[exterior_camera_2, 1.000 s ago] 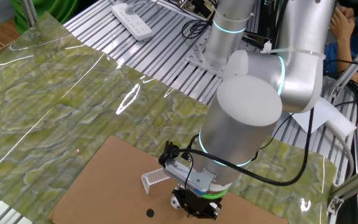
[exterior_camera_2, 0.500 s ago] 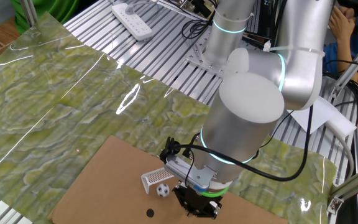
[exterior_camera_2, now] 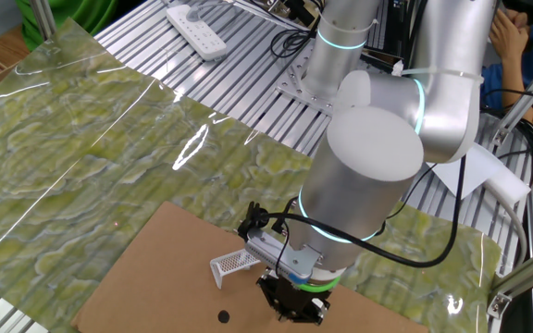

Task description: Push the soccer ball into the goal

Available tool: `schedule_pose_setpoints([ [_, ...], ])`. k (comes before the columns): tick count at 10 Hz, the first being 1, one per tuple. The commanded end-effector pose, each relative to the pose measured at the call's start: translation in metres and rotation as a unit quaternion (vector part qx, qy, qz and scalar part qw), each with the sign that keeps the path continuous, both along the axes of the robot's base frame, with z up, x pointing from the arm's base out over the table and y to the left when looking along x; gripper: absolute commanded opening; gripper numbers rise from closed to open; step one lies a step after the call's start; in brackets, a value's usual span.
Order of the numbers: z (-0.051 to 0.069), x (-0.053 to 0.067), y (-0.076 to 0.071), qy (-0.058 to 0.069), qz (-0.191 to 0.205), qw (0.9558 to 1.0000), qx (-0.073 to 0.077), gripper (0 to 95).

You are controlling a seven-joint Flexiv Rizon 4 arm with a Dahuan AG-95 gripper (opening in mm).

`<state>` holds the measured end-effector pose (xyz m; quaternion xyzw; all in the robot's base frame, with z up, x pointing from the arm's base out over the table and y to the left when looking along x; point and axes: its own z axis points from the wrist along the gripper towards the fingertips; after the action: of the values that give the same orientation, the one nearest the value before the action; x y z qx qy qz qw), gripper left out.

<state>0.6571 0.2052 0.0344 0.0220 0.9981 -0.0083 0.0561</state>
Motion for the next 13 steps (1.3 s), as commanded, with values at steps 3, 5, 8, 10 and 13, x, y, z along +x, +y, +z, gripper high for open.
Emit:
schedule_pose_setpoints([
  [3, 0.0, 0.0, 0.0, 0.002, 0.0, 1.0, 0.0, 0.0],
  [5, 0.0, 0.0, 0.0, 0.002, -0.001, 1.0, 0.001, 0.0],
  [8, 0.0, 0.0, 0.0, 0.003, -0.002, 1.0, 0.002, 0.0],
  [10, 0.0, 0.0, 0.0, 0.005, -0.002, 1.0, 0.004, 0.0],
  [13, 0.02, -0.005, -0.009, 0.025, -0.003, 0.9996, 0.014, 0.0],
])
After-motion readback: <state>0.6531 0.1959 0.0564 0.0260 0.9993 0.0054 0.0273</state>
